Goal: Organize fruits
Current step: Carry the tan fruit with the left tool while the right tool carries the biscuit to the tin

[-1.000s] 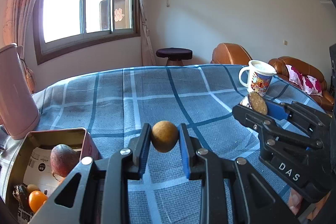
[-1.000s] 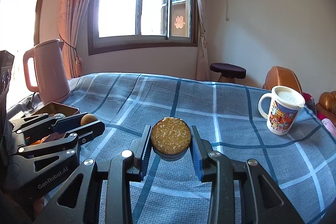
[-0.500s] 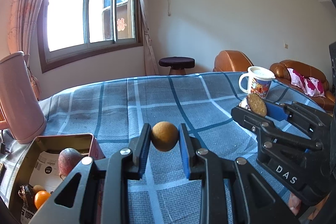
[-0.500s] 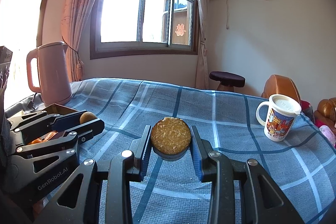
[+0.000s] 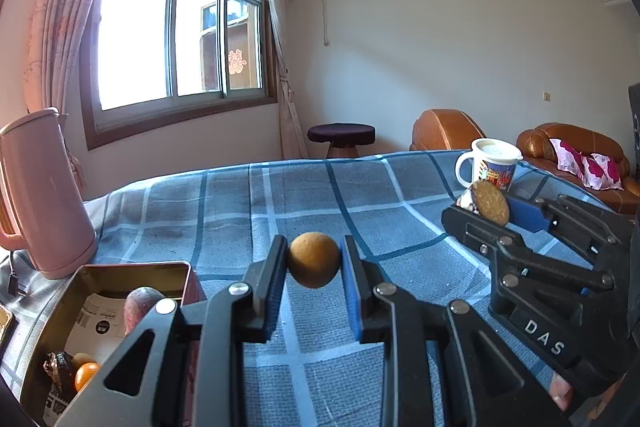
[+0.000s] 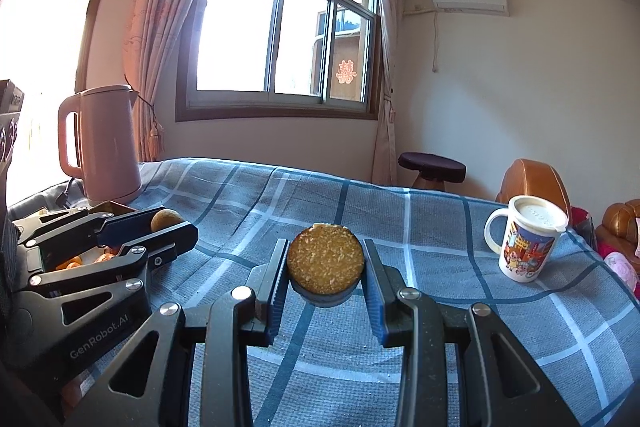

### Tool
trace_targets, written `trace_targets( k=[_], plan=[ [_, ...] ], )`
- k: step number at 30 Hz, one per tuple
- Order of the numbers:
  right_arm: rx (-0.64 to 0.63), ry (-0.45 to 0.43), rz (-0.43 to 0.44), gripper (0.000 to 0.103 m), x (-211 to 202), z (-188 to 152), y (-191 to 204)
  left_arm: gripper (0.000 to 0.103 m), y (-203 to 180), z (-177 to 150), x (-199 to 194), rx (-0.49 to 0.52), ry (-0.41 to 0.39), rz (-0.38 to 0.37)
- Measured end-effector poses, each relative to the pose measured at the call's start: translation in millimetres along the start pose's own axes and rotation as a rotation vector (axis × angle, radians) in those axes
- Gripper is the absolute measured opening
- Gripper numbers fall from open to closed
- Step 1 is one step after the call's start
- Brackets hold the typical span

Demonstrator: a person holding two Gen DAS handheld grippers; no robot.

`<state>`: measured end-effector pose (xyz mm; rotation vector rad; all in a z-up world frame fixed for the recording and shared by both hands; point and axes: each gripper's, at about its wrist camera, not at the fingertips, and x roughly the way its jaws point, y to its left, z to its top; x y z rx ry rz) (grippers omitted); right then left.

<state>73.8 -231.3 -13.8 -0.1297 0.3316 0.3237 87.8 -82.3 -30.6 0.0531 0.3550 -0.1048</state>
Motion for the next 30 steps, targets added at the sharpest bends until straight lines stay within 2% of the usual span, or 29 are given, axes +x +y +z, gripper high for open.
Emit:
trace_targets(
  k=[20, 30],
  plan=[
    [-0.012, -0.027, 0.014, 0.036, -11, -1, 9, 0.028, 7, -4, -15, -0.003, -0.013, -0.006],
    [-0.010, -0.016, 0.053, 0.036, -12, -1, 21, 0.028, 19, -10, -25, -0.032, -0.002, -0.011]
  ],
)
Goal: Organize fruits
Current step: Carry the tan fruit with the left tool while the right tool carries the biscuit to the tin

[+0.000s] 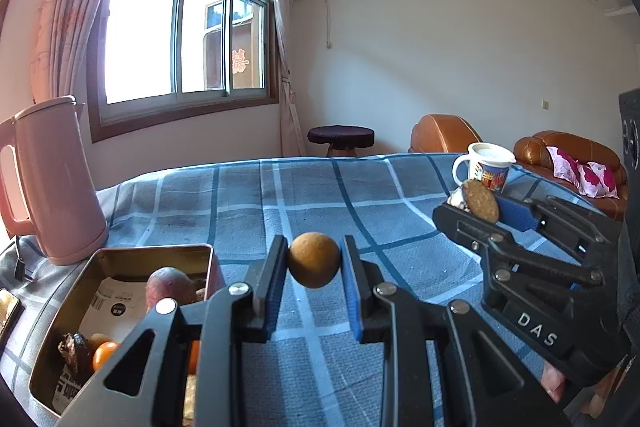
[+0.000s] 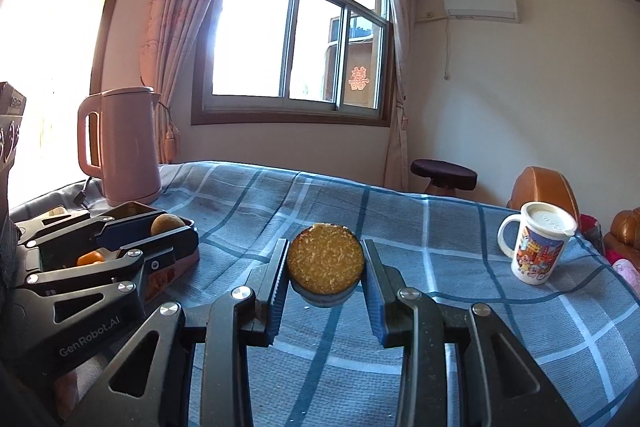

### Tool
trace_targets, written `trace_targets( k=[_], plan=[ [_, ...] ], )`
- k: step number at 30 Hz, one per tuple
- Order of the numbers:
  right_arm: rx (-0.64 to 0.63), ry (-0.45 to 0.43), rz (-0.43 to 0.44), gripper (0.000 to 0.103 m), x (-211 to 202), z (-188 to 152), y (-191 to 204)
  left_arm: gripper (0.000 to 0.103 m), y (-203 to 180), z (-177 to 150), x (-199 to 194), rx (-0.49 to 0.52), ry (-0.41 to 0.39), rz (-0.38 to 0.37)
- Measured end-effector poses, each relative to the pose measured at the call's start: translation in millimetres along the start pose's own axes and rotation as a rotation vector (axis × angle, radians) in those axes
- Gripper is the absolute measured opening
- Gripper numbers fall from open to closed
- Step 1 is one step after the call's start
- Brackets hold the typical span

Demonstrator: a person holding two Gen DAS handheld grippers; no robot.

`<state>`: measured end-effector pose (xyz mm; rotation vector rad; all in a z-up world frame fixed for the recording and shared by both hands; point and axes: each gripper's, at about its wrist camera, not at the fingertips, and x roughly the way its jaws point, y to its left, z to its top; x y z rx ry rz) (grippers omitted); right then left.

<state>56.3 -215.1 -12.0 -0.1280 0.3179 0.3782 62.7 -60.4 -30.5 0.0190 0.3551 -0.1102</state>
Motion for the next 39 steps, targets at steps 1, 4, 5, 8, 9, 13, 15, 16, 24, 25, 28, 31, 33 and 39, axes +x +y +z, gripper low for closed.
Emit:
trace_targets(
  k=[1, 4, 5, 8, 9, 13, 15, 16, 24, 25, 28, 31, 33, 39],
  plan=[
    [-0.002, 0.000, 0.005, 0.036, -1, 0, 2, 0.028, 1, -1, -1, -0.001, 0.000, -0.001],
    [-0.016, 0.002, 0.019, 0.036, -1, 0, 10, 0.028, 6, -2, -5, -0.005, 0.001, 0.002],
    [-0.018, 0.002, 0.025, 0.036, -1, 0, 13, 0.028, 8, -3, -6, -0.008, 0.001, 0.003],
    [-0.025, 0.006, 0.046, 0.036, 0, 1, 21, 0.028, 13, -4, -9, -0.010, 0.004, 0.007],
    [-0.027, 0.007, 0.053, 0.036, 0, 1, 23, 0.028, 15, -5, -11, -0.013, 0.004, 0.008],
    [-0.037, 0.008, 0.074, 0.036, 0, 2, 33, 0.028, 24, -6, -15, -0.023, 0.002, 0.024],
    [-0.042, 0.007, 0.083, 0.036, 1, 2, 38, 0.028, 28, -7, -17, -0.024, -0.001, 0.038],
    [-0.047, 0.007, 0.087, 0.036, 1, 3, 41, 0.028, 30, -7, -18, -0.025, -0.002, 0.045],
    [-0.072, 0.011, 0.126, 0.036, 4, 5, 59, 0.028, 54, -10, -26, -0.060, 0.004, 0.078],
    [-0.073, 0.011, 0.131, 0.036, 5, 5, 61, 0.028, 56, -11, -27, -0.064, 0.004, 0.081],
    [-0.076, 0.011, 0.146, 0.036, 6, 6, 66, 0.028, 62, -12, -29, -0.068, 0.004, 0.092],
    [-0.080, 0.009, 0.158, 0.036, 7, 8, 72, 0.028, 67, -13, -30, -0.072, 0.004, 0.101],
    [-0.084, 0.007, 0.166, 0.036, 7, 9, 75, 0.028, 70, -13, -32, -0.076, 0.003, 0.105],
    [-0.093, 0.006, 0.187, 0.036, 7, 12, 85, 0.028, 82, -15, -36, -0.089, 0.004, 0.128]
  ],
)
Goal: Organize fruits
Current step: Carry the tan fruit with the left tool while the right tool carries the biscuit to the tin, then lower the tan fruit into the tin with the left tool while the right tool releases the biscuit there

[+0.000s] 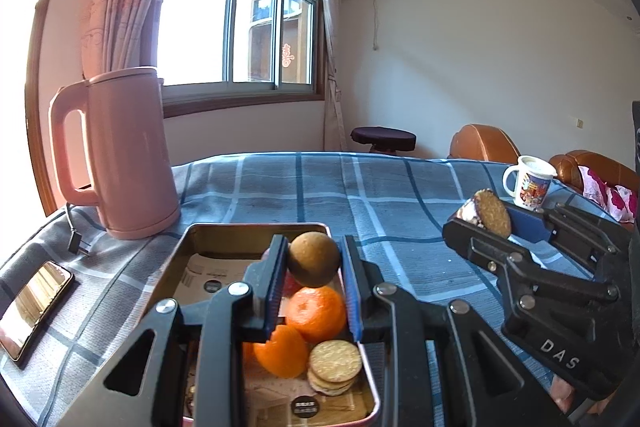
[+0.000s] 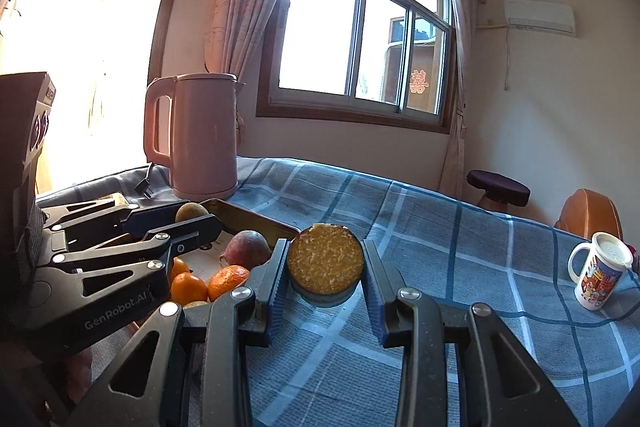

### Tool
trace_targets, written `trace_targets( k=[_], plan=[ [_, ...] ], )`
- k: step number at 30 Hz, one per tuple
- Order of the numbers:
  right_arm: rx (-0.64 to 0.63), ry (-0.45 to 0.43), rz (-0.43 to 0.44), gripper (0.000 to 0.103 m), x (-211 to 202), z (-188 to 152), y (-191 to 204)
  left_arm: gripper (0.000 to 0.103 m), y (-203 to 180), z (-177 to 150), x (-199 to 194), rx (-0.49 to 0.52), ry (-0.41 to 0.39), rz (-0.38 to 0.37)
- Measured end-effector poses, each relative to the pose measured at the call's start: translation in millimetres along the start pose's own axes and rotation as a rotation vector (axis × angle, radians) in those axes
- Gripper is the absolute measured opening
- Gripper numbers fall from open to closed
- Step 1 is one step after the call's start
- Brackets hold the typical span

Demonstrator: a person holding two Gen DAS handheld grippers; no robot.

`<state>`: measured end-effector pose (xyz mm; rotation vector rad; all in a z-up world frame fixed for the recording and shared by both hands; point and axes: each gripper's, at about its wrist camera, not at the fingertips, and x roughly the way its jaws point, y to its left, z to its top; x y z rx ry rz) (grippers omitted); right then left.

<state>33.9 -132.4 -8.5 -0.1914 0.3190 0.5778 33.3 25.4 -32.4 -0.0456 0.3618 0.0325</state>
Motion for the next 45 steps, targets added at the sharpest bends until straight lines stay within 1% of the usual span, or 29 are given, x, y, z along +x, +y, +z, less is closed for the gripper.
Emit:
trace_targets(
  k=[19, 29, 36, 39, 45],
  plan=[
    [-0.046, -0.004, 0.078, 0.036, 14, 11, 40, 0.028, 35, -1, -7, -0.039, 0.011, 0.055],
    [-0.064, 0.006, 0.124, 0.036, 25, 13, 61, 0.028, 53, -4, -9, -0.045, 0.039, 0.094],
    [-0.055, 0.038, 0.160, 0.036, 36, 14, 70, 0.028, 66, -5, -7, -0.060, 0.067, 0.121],
    [-0.056, 0.066, 0.181, 0.036, 43, 13, 74, 0.028, 70, -6, -5, -0.064, 0.091, 0.117],
    [-0.064, 0.150, 0.236, 0.036, 59, 9, 82, 0.028, 77, -9, 0, -0.082, 0.142, 0.106]
  ],
)
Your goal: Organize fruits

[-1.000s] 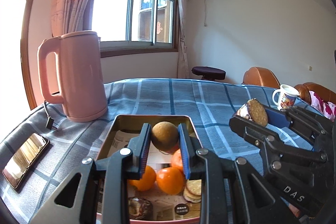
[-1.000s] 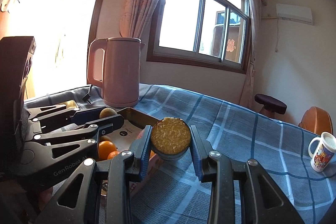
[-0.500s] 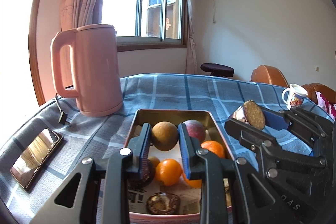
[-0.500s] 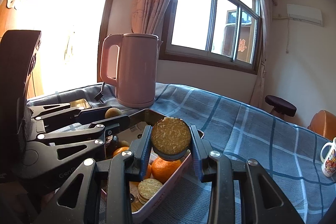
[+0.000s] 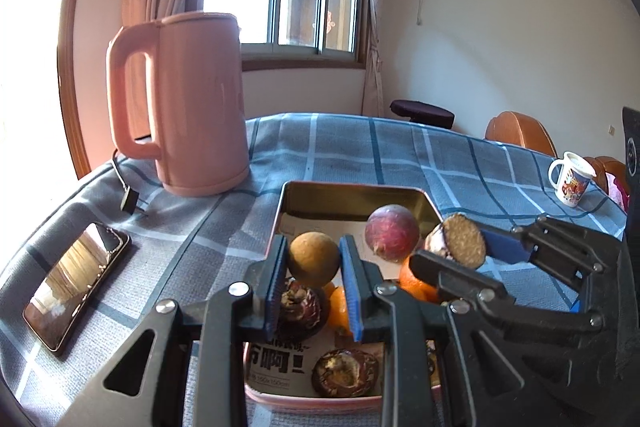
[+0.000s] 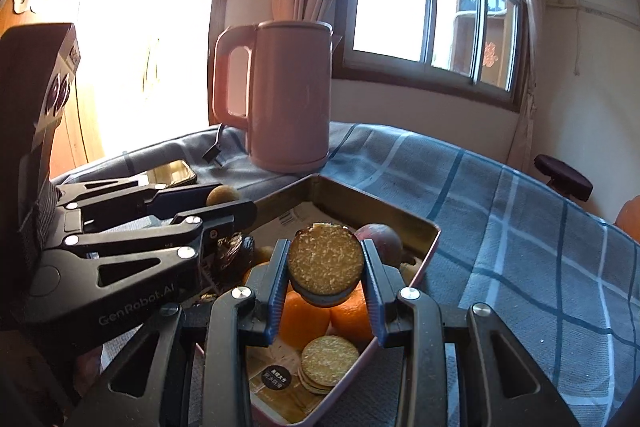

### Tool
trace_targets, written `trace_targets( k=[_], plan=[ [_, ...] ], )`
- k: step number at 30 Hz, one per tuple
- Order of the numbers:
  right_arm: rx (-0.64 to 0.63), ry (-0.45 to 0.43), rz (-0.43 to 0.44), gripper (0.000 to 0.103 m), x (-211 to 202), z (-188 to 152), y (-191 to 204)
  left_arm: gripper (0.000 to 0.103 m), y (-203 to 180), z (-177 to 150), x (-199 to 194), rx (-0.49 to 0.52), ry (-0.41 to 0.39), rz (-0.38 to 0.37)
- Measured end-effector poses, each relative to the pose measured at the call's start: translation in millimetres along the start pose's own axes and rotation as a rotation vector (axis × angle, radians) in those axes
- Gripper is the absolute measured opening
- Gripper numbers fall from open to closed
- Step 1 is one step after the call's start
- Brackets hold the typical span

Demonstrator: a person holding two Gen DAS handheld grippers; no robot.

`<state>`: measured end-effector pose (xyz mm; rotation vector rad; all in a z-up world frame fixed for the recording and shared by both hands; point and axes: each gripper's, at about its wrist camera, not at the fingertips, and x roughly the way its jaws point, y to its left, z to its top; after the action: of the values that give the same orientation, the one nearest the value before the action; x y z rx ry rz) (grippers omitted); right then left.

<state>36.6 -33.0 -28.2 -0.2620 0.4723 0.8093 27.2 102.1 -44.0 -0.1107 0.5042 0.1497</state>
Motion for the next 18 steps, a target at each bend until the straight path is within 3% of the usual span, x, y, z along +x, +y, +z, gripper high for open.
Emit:
trace_targets(
  k=[11, 14, 18],
  plan=[
    [0.011, 0.117, 0.032, 0.037, 21, -3, 0, 0.028, 3, -2, 7, 0.012, 0.059, 0.013],
    [-0.007, 0.157, 0.055, 0.059, 26, -5, 4, 0.042, 1, -2, 6, 0.022, 0.059, 0.026],
    [-0.041, 0.129, 0.031, 0.063, 19, -6, 11, 0.055, 2, -2, 0, 0.019, 0.027, 0.045]
  ],
)
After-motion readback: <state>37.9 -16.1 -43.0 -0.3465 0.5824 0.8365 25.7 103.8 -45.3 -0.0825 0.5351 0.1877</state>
